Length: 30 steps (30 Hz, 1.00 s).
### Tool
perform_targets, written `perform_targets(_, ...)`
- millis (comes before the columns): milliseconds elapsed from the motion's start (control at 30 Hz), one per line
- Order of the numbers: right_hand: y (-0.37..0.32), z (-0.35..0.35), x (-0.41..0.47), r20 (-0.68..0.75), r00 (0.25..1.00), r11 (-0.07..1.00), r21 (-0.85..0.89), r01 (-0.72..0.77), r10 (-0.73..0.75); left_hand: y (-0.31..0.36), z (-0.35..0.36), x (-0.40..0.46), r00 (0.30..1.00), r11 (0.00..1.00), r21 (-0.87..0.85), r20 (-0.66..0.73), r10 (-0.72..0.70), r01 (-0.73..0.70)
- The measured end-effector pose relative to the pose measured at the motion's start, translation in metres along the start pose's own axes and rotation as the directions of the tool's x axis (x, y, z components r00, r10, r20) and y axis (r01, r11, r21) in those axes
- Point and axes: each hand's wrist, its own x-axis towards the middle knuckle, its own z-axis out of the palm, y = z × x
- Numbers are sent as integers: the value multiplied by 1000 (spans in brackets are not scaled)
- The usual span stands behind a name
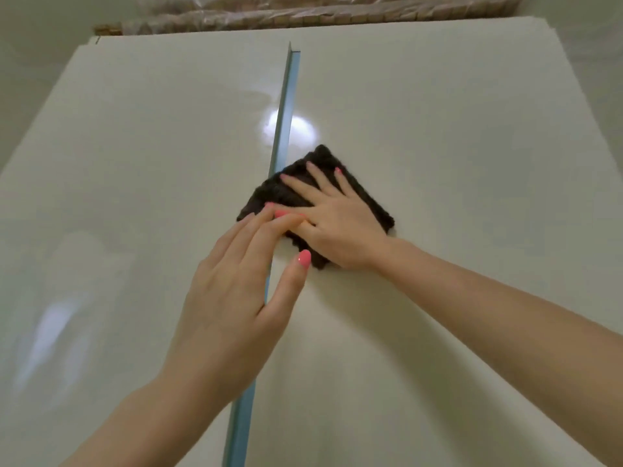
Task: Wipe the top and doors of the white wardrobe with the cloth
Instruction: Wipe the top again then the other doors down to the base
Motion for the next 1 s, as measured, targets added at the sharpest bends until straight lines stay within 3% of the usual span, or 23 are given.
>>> perform_targets(67,-11,5,-16,59,978,979,36,199,-201,5,3,-4,1000,999,-36,-8,-7,7)
perform_targets(167,19,-6,-7,49,975,972,-88,220,-216,7,4,-9,999,999,-10,27,39,-38)
perform_targets(233,47,-19,8,-15,999,983,-180,26,-29,4,3,-10,997,998,13,46,58,-59)
perform_targets(333,62,-33,18,-137,932,942,75,-327,335,0,1,-9,1000,1000,-22,25,-1,1)
perform_targets(400,39,-23,6,-141,919,930,48,-364,367,1,4,-8,998,997,-56,-6,-59,59)
perform_targets(467,3,1,-27,-127,976,981,-55,-187,179,8,10,-10,996,993,-92,-50,-81,76)
perform_targets(533,-34,18,-77,-53,991,993,-12,121,-121,19,17,-12,995,990,-127,-70,-74,65)
perform_targets(600,-48,23,-123,57,900,900,92,425,-431,34,26,-18,997,991,-125,-46,-62,55)
perform_targets(667,-28,14,-144,155,796,811,88,578,-584,45,35,-21,999,993,-115,-7,-39,38)
perform_targets(733,13,-3,-144,205,843,859,-16,511,-498,54,44,-21,999,992,-117,21,-33,35)
perform_targets(833,76,-35,-130,43,994,987,-123,101,-96,62,54,-23,999,993,-108,18,-45,47)
perform_targets(933,101,-49,-130,-86,965,967,-34,-252,249,66,61,-33,996,986,-140,18,-83,85)
perform_targets(1000,90,-40,-145,-111,955,960,-6,-279,277,68,64,-41,995,983,-158,8,-98,98)
